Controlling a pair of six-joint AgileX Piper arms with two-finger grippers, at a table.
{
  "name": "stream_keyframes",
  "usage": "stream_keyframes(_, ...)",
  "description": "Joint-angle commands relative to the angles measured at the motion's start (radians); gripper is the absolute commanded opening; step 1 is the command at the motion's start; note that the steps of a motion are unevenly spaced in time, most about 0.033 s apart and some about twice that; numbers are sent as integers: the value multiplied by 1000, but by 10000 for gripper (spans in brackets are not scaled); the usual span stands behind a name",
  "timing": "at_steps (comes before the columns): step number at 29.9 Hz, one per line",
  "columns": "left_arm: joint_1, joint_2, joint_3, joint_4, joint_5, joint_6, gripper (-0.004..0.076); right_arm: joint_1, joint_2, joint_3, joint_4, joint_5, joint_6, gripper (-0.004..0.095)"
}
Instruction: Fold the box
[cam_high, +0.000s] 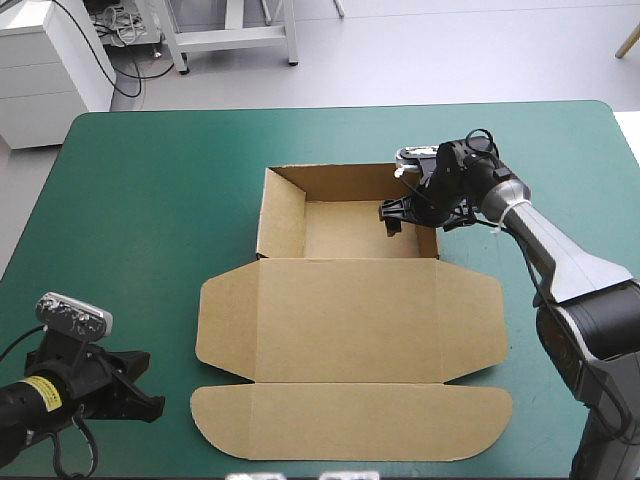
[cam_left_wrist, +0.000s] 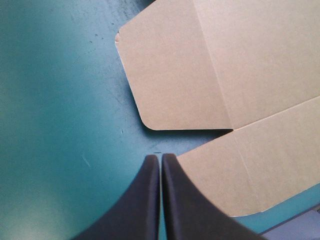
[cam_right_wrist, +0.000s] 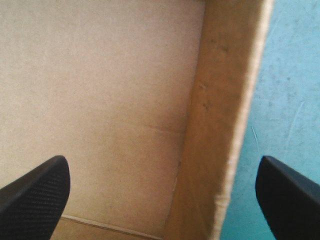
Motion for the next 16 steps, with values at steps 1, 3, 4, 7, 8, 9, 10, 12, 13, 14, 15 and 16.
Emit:
stream_keyframes(1, -3, -18, -2, -15, -58, -12, -8, -7, -53, -32, 15, -4, -32, 798)
stream_keyframes(3, -3, -22, 0, -15, -56, -12, -8, -7, -53, -32, 13, 20, -40, 594)
stream_keyframes(4, -3, -24, 0, -15, -56, -12, -8, -7, -53, -32, 13, 27, -48, 434)
stream_keyframes(7, -3, -24, 0, -15, -56, -12, -8, -7, -53, -32, 8, 26, -67, -14)
stream_keyframes(8, -3, -24, 0, -15, -56, -12, -8, -7, -53, -32, 12, 26, -80, 0)
stream_keyframes(9, -3, -24, 0, -15, -56, -12, -8, -7, -53, -32, 12, 26, -85, 0)
stream_keyframes(10, -3, -24, 0, -15, -56, -12, -8, -7, -53, -32, 12, 26, -85, 0)
stream_keyframes(12, -3, -24, 0, -15, -56, -12, -8, -7, -53, -32, 12, 33, -85, 0)
stream_keyframes(13, -3, -24, 0, -15, -54, -12, -8, -7, -53, -32, 10, 39, -85, 0)
stream_keyframes(14, -3, -24, 0, -15, -54, -12, -8, -7, -55, -32, 3, 41, -88, -2)
stream_keyframes(15, -3, -24, 0, -15, -54, -12, -8, -7, -59, -33, -6, 44, -93, -8)
stream_keyframes(16, -3, -24, 0, -15, -54, -12, -8, -7, -68, -33, -17, 46, -103, -15)
